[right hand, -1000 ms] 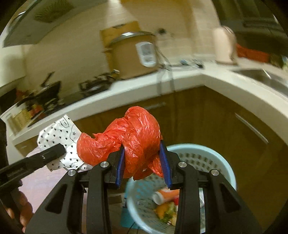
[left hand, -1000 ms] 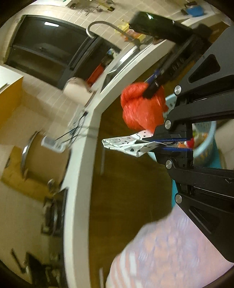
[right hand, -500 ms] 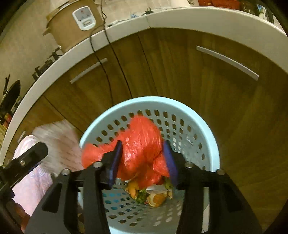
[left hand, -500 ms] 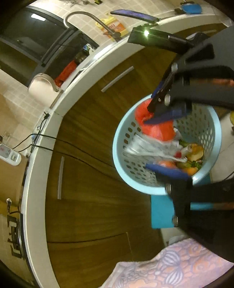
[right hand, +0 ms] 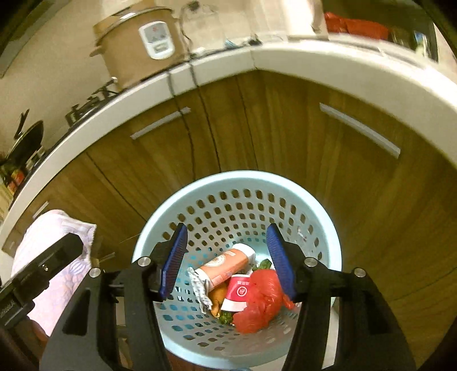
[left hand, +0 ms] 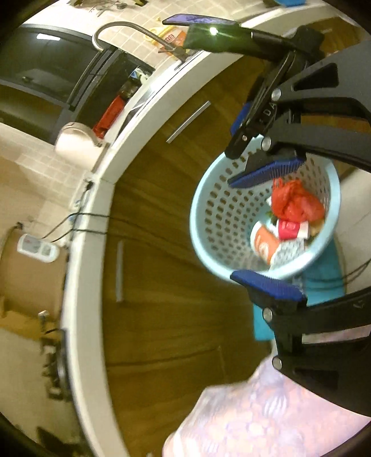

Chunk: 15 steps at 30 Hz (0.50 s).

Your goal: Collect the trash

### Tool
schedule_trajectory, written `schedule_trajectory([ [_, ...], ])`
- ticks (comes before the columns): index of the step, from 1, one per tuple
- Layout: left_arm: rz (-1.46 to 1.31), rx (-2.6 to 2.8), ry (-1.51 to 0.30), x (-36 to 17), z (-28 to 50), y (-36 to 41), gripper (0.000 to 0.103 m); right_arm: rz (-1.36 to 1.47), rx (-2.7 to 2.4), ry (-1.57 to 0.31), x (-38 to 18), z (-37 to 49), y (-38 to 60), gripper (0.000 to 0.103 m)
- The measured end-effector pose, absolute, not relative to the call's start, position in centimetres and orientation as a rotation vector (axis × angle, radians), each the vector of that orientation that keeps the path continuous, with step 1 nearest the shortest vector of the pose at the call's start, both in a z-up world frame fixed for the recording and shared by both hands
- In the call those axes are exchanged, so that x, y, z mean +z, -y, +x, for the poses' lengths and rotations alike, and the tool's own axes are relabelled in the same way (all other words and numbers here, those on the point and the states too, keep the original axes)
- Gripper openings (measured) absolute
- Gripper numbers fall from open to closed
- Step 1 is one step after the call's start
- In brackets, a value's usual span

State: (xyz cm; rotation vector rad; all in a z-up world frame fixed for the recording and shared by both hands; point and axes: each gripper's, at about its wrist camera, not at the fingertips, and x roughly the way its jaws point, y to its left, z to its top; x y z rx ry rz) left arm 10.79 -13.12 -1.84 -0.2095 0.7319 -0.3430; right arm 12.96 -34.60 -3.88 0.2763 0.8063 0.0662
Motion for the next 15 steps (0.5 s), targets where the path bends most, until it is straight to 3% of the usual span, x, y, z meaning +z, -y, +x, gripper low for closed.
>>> schedule_trajectory([
  [4,-0.203,-0.281,-0.644,0.1,8.1,11.0,0.077,0.205,0.1,-0.74,-1.5,11.5,32.1,0.058],
  [15,-0.185,-0.125,-0.492,1.5,2.7,4.3,0.078,0.124,0.166,-0.626,1.5,8.3,25.8,0.063],
])
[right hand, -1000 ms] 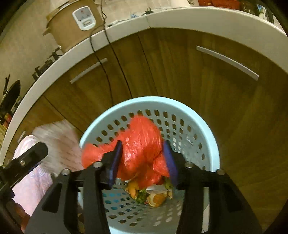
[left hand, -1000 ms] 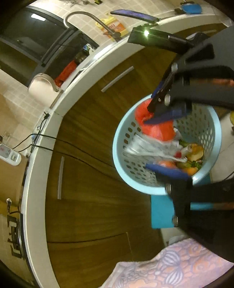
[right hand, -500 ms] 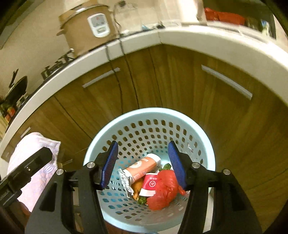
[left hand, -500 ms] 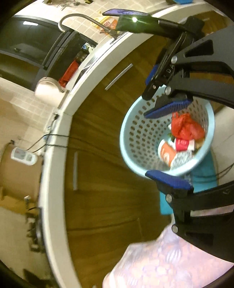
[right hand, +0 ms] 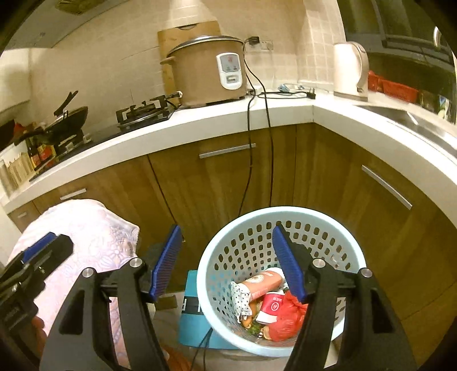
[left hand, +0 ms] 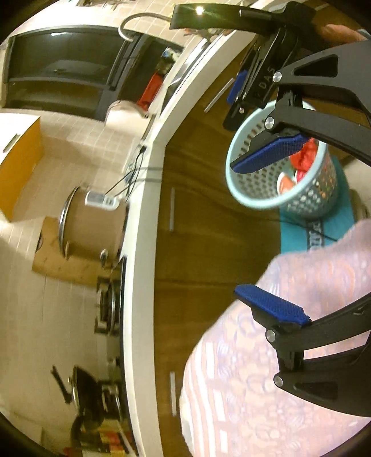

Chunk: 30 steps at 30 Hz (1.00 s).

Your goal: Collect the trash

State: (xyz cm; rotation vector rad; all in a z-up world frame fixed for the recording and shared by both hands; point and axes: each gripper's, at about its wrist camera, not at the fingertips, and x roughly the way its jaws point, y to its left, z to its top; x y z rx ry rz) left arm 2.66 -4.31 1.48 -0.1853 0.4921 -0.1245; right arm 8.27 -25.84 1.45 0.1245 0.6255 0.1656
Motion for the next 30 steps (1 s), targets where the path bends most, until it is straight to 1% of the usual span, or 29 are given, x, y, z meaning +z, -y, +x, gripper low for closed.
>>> schedule_trajectory([
  [8,-0.214,-0.007,-0.494,0.1,2.2,1.0,0.078,0.076,0.109,-0.597,1.1,7.0,23.7,0.069],
  [10,-0.244,-0.02,-0.474,0.4,1.9,0.5,0.08,0.067,0.102,-0.59,1.1,6.8,23.4,0.069],
  [16,-0.204,0.012,-0.44,0.8,1.1,0.9,0.084,0.049,0.083,-0.581,0.8,6.5,22.7,0.069],
  [30,-0.157,0.006,-0.443,0.4,1.1,1.9,0.084,0.077,0.056,-0.568,1.1,6.0,23.8,0.071],
])
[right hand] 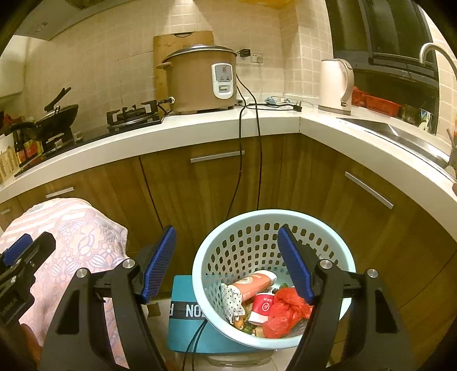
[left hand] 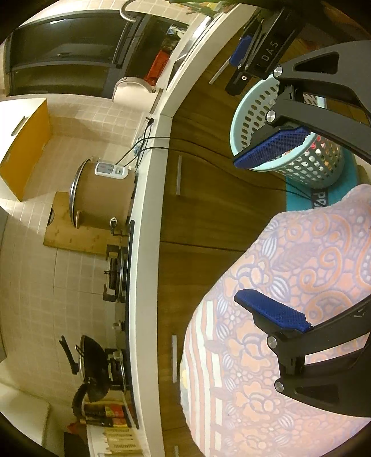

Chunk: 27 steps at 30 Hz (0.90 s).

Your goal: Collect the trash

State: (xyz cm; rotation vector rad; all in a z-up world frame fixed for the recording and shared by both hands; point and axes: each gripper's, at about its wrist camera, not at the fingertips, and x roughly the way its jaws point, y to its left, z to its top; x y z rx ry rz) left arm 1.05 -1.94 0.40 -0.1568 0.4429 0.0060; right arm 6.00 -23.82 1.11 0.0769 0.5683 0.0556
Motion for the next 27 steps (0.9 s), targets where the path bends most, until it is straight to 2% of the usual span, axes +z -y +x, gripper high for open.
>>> schedule_trajectory([
  [3,-0.152,0.008,-0.442,0.4,1.05,2.07,0.084,0.077,0.04,-0.567,1.16,6.03,24.11,0.074],
  [27,-0.146,0.006,-0.455,0.22,1.07,2.42,0.086,0.079,0.056,-0.561,1.4,5.57,23.84,0.074],
])
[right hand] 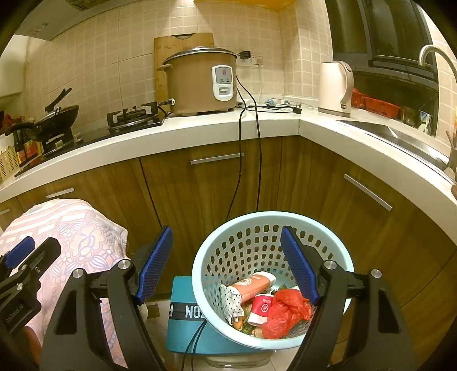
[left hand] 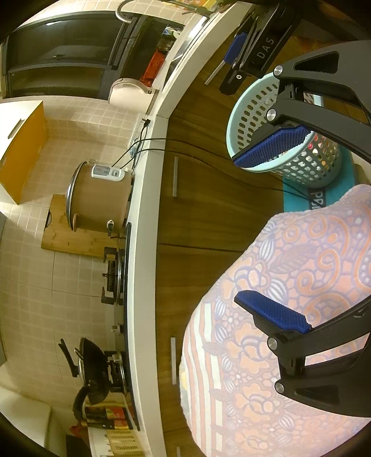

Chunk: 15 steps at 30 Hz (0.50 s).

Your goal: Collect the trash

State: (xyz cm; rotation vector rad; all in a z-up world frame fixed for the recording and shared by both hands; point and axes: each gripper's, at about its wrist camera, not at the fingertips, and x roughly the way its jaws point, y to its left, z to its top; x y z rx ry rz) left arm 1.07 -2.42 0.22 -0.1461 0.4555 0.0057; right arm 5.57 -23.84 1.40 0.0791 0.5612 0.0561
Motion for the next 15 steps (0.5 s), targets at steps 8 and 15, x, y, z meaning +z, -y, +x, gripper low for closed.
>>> schedule_trajectory([
  [8,-0.147,0.005,-0.458,0.24,1.07,2.55,0.086,0.081,0.059,-0.565,1.31,5.65,23.84,0.074],
  [15,-0.138,-0.001,-0.464,0.06,1.1,3.01,0.086,0.098,0.066,-0.572,1.12,5.8,23.97,0.074],
])
